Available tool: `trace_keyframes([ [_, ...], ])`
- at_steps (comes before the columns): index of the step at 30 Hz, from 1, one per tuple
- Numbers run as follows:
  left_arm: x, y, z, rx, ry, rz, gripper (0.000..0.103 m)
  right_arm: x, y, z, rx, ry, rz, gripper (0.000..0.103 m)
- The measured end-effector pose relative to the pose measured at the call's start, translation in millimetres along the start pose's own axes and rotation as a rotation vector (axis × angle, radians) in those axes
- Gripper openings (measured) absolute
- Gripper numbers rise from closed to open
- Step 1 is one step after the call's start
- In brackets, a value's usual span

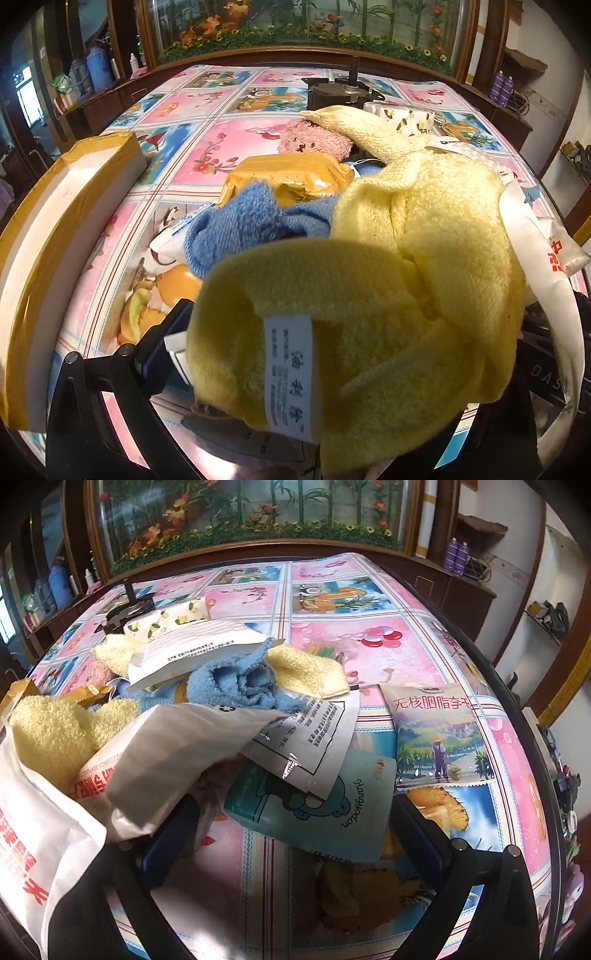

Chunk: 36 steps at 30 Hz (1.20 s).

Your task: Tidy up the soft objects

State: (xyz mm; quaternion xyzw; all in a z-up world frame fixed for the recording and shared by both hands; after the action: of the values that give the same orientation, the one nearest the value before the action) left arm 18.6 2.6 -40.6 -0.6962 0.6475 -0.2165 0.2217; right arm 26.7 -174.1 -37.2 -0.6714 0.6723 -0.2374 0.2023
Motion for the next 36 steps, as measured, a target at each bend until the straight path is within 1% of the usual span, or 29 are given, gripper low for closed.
trace_keyframes([
  [1,1,3,-2,-0.001,0.002,0.008,0.103,0,0,0,-0.007,-0.014,-0.016,0.103],
  [2,1,6,-4,-0.003,0.021,0.028,0.103,2,1,0,-0.020,-0.021,-0.017,0.103],
  [4,2,12,-9,-0.014,0.062,0.084,0.103,7,3,-1,-0.066,-0.013,-0.005,0.103],
  [6,1,17,-13,-0.028,0.082,0.109,0.103,8,6,-4,-0.080,0.004,0.013,0.103],
  [11,0,17,-13,-0.030,0.075,0.105,0.103,4,11,-8,-0.077,-0.001,-0.005,0.103],
  [14,0,16,-11,-0.031,0.087,0.116,0.103,3,9,-6,-0.073,0.001,-0.005,0.103],
  [16,0,16,-12,-0.037,0.112,0.137,0.103,2,8,-6,-0.071,0.006,-0.001,0.103],
  [17,-2,17,-15,-0.033,0.126,0.127,0.100,2,7,-6,-0.075,0.006,-0.004,0.103],
  [19,-13,16,-25,-0.022,0.187,0.077,0.095,6,7,-5,-0.100,0.027,0.029,0.103],
  [20,-19,15,-33,-0.003,0.199,0.064,0.095,11,9,-8,-0.105,0.048,0.052,0.103],
  [22,-31,12,-57,0.074,0.202,0.074,0.095,19,14,-15,-0.087,0.063,0.081,0.103],
  [25,-56,5,-100,0.217,0.197,0.079,0.095,26,20,-30,-0.073,0.063,0.081,0.103],
  [27,-80,0,-128,0.307,0.194,0.053,0.095,29,23,-42,-0.043,0.074,0.063,0.103],
  [29,-107,-4,-150,0.367,0.193,0.011,0.095,31,24,-57,0.000,0.114,0.036,0.103],
  [31,-135,-5,-167,0.411,0.172,-0.026,0.095,33,22,-77,0.069,0.150,0.011,0.102],
  [32,-147,-6,-172,0.427,0.160,-0.040,0.095,34,21,-92,0.131,0.163,0.012,0.102],
  [34,-165,-5,-180,0.450,0.141,-0.046,0.095,33,18,-125,0.288,0.149,0.019,0.103],
  [35,-171,-3,-181,0.448,0.126,-0.037,0.095,30,18,-139,0.360,0.123,0.011,0.103],
  [36,-173,-1,-180,0.435,0.117,-0.025,0.095,26,19,-148,0.423,0.057,-0.003,0.103],
])
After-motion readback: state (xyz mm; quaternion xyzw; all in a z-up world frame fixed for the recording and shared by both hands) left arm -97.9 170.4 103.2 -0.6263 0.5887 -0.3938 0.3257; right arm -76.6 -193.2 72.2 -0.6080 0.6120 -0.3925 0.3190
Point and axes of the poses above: each gripper's, at about its wrist camera, not at the fingertips, and z roughly the way its jaws point, x to its right, y to its underside, the point moved 5 cm from there along z, roughly the way its jaws point, and after that the axes turned 2 degrees about -z, right-handed, at the moved point
